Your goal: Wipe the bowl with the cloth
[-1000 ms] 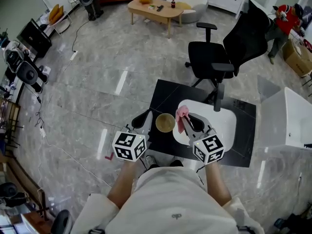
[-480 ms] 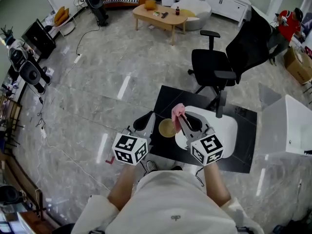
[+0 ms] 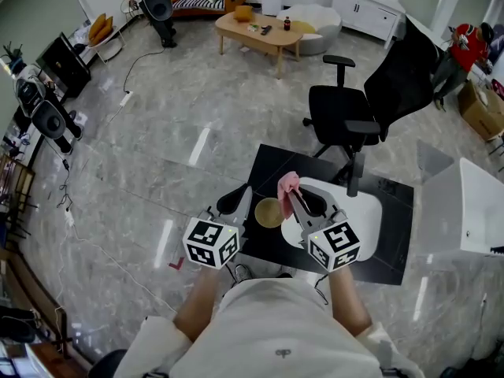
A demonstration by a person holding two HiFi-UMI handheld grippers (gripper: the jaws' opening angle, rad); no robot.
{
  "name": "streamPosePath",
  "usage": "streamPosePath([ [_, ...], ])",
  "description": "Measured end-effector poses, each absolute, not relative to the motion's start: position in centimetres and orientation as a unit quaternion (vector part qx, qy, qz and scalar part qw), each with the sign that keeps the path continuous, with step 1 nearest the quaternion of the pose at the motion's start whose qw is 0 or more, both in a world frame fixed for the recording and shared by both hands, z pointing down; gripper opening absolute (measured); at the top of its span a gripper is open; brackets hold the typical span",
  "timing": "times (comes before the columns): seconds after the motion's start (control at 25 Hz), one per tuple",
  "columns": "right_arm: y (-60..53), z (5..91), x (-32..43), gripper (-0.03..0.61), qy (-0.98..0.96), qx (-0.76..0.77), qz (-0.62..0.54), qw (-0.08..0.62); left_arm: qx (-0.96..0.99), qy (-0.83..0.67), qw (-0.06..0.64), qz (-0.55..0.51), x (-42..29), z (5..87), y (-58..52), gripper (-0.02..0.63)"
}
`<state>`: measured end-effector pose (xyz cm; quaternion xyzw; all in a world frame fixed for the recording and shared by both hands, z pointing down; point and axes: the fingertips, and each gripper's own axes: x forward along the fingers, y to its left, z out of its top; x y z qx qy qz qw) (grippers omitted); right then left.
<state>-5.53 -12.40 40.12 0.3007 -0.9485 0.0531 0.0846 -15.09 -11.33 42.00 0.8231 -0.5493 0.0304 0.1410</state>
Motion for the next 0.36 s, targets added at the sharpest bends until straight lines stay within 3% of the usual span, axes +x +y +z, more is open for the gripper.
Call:
streamPosePath([
  [0.36,-12.53,40.6,-4.72,0.026,-0.947,0.305,0.051,0.089,0.828,-0.542,0.142,0.035,-13.99,42.52,-11.42,0.012],
])
